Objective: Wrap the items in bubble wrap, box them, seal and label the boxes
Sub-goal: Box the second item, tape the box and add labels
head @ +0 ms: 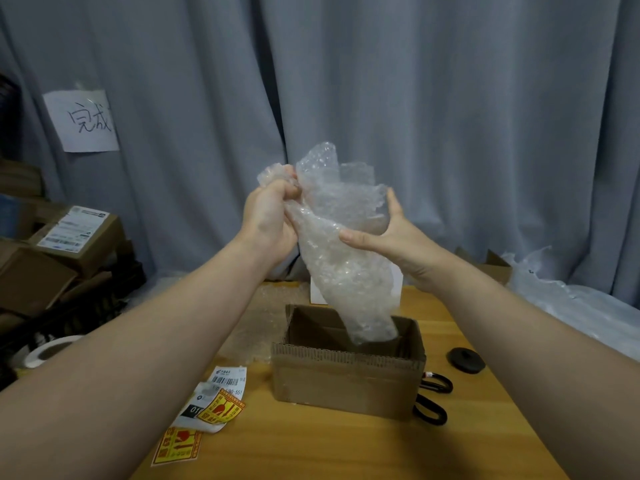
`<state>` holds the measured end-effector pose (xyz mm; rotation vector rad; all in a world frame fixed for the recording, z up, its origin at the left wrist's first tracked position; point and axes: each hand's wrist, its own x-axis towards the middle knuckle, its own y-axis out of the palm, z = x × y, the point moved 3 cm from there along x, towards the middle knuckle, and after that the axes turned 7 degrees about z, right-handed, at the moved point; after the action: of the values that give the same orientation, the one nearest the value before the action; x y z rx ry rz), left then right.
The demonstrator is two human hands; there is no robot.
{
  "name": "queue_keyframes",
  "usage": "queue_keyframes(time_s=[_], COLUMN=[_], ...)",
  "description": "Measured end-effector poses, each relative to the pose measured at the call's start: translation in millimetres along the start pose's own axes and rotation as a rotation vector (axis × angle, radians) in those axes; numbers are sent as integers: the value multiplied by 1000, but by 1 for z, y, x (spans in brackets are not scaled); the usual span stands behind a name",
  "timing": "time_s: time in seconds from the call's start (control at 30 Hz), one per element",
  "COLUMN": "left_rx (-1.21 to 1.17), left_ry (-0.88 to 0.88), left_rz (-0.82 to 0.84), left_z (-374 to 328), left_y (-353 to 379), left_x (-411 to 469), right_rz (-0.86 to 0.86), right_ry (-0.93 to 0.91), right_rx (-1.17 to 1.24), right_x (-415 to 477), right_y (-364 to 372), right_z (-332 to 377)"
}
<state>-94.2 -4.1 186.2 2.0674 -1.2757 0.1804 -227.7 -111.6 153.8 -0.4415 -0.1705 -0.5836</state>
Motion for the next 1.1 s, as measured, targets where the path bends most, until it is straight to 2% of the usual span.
queue_keyframes(time_s=[0.13, 0.23, 0.3, 0.33, 0.4, 0.43, 0.47, 0.53, 0.63, 0.7, 0.73, 0.77, 0.8, 0.87, 0.93, 1.0, 1.03, 1.1], left_rx=[-20, 45, 112, 232, 681, 901, 1023, 941, 633, 385, 302, 327, 417, 730, 1126, 1549, 1671, 1699], left_ry=[-114, -154, -119, -78, -38, -58, -88, -135, -188, -243, -252, -246, -236, -207, -190, -276, -324, -379], left_rz=[4, 26, -59, -122, -217, -210, -173, -111, -116, -82, -41, 17, 76, 145, 260, 502, 576, 582], left_z=[-4, -9, -10, -10, -6, -4, -1, 5, 9, 10, 10, 10, 12, 17, 31, 53, 61, 64], left_y=[-2, 2, 7, 6, -3, -7, -10, -10, -2, 2, 4, 5, 4, -4, -23, -47, -59, -72], left_x=[-3, -7, -9, -8, -3, -2, 0, 0, -5, -10, -11, -11, -14, -25, -40, -56, -62, -70], right_rz=[-31, 109, 126, 49, -207, -335, -418, -373, -95, -38, -69, -129, -214, -423, -569, -619, -630, -650], right_ry=[-55, -63, -99, -129, -146, -142, -128, -198, -307, -286, -235, -176, -105, -5, -70, -191, -242, -337], right_rx=[-97, -4, -44, -74, -252, -341, -425, -403, -175, -306, -427, -541, -618, -592, -451, -380, -395, -494], right_x=[2, 0, 0, 2, 6, 8, 8, 6, -1, 2, 7, 12, 14, 13, 2, -4, -7, -12], right_y=[1, 1, 5, 5, 2, 0, 1, 7, 25, 32, 32, 28, 22, 7, -6, -12, -12, -5], right_z=[0, 0, 1, 1, -2, -2, 0, 5, 14, 9, 4, 1, 0, -4, -2, 0, 2, 8])
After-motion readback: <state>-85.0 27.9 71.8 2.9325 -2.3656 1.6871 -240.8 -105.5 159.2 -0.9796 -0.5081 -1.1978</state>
